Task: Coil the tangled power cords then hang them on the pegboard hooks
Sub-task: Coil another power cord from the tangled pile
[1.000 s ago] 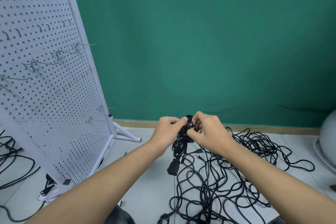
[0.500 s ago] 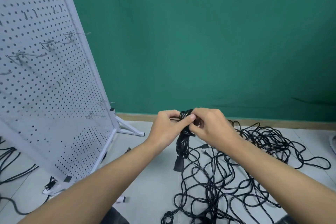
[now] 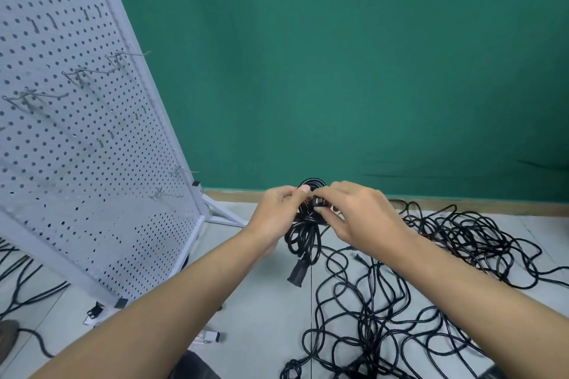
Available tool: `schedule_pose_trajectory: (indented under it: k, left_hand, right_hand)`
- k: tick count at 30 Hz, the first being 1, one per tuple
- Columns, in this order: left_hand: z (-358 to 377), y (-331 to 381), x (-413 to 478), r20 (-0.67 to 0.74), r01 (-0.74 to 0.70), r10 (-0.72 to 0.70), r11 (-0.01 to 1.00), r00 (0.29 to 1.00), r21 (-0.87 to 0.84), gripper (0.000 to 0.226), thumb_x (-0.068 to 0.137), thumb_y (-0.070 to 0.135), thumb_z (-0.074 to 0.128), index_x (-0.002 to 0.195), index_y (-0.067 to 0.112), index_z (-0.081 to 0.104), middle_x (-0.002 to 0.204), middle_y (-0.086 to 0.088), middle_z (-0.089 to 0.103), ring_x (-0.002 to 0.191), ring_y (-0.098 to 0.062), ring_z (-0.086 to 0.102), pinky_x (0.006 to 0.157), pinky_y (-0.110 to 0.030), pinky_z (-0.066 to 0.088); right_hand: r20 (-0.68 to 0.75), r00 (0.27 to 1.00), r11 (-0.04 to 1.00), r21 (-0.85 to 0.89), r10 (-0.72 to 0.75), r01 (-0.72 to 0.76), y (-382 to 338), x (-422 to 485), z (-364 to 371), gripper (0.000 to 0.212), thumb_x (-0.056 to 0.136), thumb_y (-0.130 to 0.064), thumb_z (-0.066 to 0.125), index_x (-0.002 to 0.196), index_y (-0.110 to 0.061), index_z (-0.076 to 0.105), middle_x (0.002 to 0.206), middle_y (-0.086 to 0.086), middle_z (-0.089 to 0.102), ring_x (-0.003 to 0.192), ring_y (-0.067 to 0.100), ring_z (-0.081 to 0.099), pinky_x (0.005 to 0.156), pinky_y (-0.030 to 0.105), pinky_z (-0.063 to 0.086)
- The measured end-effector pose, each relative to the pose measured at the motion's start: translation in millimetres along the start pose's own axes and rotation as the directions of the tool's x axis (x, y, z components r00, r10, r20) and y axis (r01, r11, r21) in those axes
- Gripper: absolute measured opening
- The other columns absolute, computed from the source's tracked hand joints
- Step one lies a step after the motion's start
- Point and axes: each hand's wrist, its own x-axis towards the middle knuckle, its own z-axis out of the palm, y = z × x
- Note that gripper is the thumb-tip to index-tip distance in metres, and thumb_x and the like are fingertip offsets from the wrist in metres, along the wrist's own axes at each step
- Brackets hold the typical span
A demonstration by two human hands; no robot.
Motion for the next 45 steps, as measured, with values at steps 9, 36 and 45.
schedule_pose_trajectory:
  k: [9,36,45]
  left_hand:
    - [-15.1,7.7,6.4,-0.129,0.048,-0.050,0.999,0.990,-0.022,0.036,0.103,0.031,0.061,0.073,0.014,0.073,0.055,0.009,0.064,0.054,-0.011,0.057,0.066,-0.028,0.048]
    - [-94.1,-53.0,29.2,-0.292,0.066,-0.101,0.990,0.951,-0.127,0.030,0.099,0.040,0.067,0.099,0.010,0.073,0.095,-0.003,0.079,0.091,-0.022,0.076,0.079,-0.036,0.062]
    - [-133.6,-157.6,31.4,-0.152,0.419,-0.434,0.900,0.888,-0.119,0.045,0.091,0.047,0.074,0.124,0.017,0.067,0.118,-0.006,0.075,0.107,-0.022,0.072,0.081,-0.033,0.060]
  right_hand:
    - [-0.071,0.908,0.883,-0.278,-0.413,0.379,-27.3,-1.6,-15.6,0.014,0.082,0.003,0.074,0.092,-0.007,0.070,0.078,0.003,0.055,0.068,0.022,0.048,0.053,0.032,0.039]
    - [0.727,0.603,0.097,0.609,0.328,-0.787,-47.2,40.8,127.8,0.058,0.085,-0.047,0.081,0.132,-0.021,0.057,0.111,-0.006,0.077,0.111,0.013,0.069,0.098,0.044,0.058]
    - [0.809,0.500,-0.005,0.527,0.308,-0.850,-71.1,21.0,223.5,0.025,0.093,-0.036,0.075,0.104,-0.018,0.061,0.098,0.010,0.078,0.078,0.019,0.071,0.086,0.040,0.060]
